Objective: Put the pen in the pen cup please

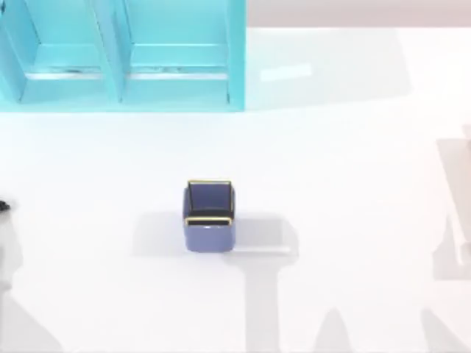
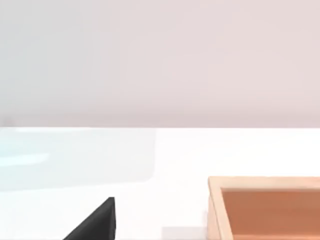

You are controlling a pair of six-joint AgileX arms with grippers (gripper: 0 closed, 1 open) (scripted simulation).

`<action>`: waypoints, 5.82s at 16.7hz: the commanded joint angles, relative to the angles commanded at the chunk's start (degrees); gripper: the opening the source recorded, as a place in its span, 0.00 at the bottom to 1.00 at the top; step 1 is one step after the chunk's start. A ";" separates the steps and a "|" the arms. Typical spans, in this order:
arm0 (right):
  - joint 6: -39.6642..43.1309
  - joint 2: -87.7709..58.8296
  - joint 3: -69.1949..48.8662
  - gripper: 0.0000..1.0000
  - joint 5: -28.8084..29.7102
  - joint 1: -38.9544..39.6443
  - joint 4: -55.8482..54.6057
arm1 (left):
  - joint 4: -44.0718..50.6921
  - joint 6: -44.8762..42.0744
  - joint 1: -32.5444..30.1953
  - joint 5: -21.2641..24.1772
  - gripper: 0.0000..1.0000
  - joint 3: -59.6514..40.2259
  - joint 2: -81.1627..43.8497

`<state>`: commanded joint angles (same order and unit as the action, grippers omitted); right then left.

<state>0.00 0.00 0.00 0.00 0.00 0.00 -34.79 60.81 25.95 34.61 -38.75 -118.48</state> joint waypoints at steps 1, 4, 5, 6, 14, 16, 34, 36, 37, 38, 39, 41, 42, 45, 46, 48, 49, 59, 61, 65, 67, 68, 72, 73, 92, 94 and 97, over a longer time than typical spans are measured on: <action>0.00 0.00 0.00 1.00 0.00 0.00 0.00 | 0.00 0.00 0.00 0.00 0.02 0.00 0.00; 0.00 0.00 0.00 1.00 0.00 0.00 0.00 | 0.00 0.00 0.00 0.00 0.00 0.00 0.00; 0.00 0.00 0.00 1.00 0.00 0.00 0.00 | 0.00 0.00 0.00 0.00 0.00 0.00 0.00; 0.00 0.00 0.00 1.00 0.00 0.00 0.00 | 0.00 0.00 0.00 0.00 0.00 0.00 0.00; 0.00 0.00 0.00 1.00 0.00 0.00 0.00 | 26.51 -6.71 5.10 -4.55 0.00 -3.43 12.73; 0.00 0.00 0.00 1.00 0.00 0.00 0.00 | 31.88 -8.59 7.55 -3.40 0.00 -3.71 16.18; 0.00 0.00 0.00 1.00 0.00 0.00 0.00 | 82.48 -29.89 26.81 5.81 0.00 -4.92 53.97; 0.00 0.00 0.00 1.00 0.00 0.00 0.00 | 82.37 -29.94 26.55 5.66 0.00 -4.92 53.72; 0.00 0.00 0.00 1.00 0.00 0.00 0.00 | 82.04 -29.99 26.04 5.11 0.00 -5.00 53.52; 0.00 0.00 0.00 1.00 0.00 0.00 0.00 | 81.36 -30.10 24.96 3.97 0.00 -5.17 53.12; 0.00 0.00 0.00 1.00 0.00 0.00 0.00 | 80.35 -30.28 23.32 2.25 0.00 -5.43 52.53; 0.00 0.00 0.00 1.00 0.00 0.00 0.00 | 77.37 -30.86 18.49 -2.84 0.00 -6.18 50.79; 0.00 0.00 0.00 1.00 0.00 0.00 0.00 | 75.43 -31.26 15.34 -6.18 0.00 -6.68 49.67; 0.00 0.00 0.00 1.00 0.00 0.00 0.00 | 68.12 -32.76 3.52 -18.82 0.00 -8.58 45.57; 0.00 0.00 0.00 1.00 0.00 0.00 0.00 | 65.29 -33.33 -1.00 -23.71 0.00 -9.31 44.03; 0.00 0.00 0.00 1.00 0.00 0.00 0.00 | 59.14 -34.52 -10.65 -34.29 0.00 -10.90 40.81; 0.00 0.00 0.00 1.00 0.00 0.00 0.00 | 55.87 -35.12 -15.70 -39.93 0.00 -11.75 39.15; 0.00 0.00 0.00 1.00 0.00 0.00 0.00 | 23.97 -39.81 -65.36 -97.59 0.00 -19.60 22.38; 0.00 0.00 0.00 1.00 0.00 0.00 0.00 | 19.19 -40.37 -73.32 -107.30 0.00 -20.48 19.51; 0.00 0.00 0.00 1.00 0.00 0.00 0.00 | 12.37 -41.10 -85.20 -122.05 0.00 -21.47 15.11; 0.00 0.00 0.00 1.00 0.00 0.00 0.00 | 10.41 -41.28 -88.77 -126.50 0.00 -21.72 13.75; 0.00 0.00 0.00 1.00 0.00 0.00 0.00 | 9.82 -41.33 -89.87 -127.85 0.00 -21.79 13.32; 0.00 0.00 0.00 1.00 0.00 0.00 0.00 | 9.49 -41.36 -90.47 -128.60 0.00 -21.83 13.08; 0.00 0.00 0.00 1.00 0.00 0.00 0.00 | 9.49 -41.36 -90.47 -128.60 0.00 -21.83 13.08; 0.00 0.00 0.00 1.00 0.00 0.00 0.00 | 12.83 -38.32 -89.79 -127.96 0.30 -22.19 13.02; 0.00 0.00 0.00 1.00 0.00 0.00 0.00 | 12.83 -38.32 -89.79 -127.96 0.45 -22.19 13.02; 0.00 0.00 0.00 1.00 0.00 0.00 0.00 | 12.83 -38.32 -89.79 -127.96 0.68 -22.19 13.02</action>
<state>0.00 0.00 0.00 0.00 0.00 0.00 -21.96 22.49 -63.84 -93.35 -60.94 -105.46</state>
